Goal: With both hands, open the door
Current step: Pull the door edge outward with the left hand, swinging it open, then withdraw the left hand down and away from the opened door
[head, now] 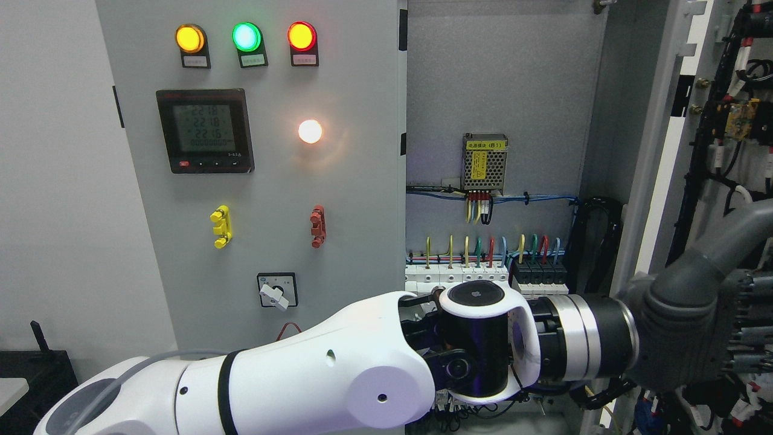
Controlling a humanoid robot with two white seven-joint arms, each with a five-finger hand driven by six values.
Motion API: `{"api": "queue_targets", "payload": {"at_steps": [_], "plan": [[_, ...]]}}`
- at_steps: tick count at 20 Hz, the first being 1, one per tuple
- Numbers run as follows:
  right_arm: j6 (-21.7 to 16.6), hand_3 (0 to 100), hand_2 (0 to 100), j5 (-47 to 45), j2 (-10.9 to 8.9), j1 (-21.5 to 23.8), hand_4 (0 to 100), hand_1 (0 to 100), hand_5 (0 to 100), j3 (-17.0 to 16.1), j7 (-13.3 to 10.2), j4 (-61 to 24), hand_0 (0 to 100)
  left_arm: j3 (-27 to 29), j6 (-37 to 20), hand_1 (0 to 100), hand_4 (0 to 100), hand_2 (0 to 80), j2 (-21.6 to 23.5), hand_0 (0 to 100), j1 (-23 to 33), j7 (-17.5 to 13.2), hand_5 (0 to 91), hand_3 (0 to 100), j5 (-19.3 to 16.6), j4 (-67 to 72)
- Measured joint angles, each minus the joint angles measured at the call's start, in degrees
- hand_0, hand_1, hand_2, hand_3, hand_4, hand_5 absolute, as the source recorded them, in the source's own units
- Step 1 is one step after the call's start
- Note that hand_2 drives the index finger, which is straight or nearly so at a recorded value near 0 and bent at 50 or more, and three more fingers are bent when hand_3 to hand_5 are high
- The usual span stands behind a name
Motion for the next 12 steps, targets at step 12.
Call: {"api": "queue_targets", "payload": {"at_steps": [12], "plan": [[0.0, 0, 0, 0.0, 0.00, 0.0, 0, 0, 0, 0.0, 0.0, 0.0, 38, 0.5, 0.0, 0, 0, 0.0, -0.1, 0, 2.1, -1.9, 0.0, 0, -4.4, 1.5]]}}
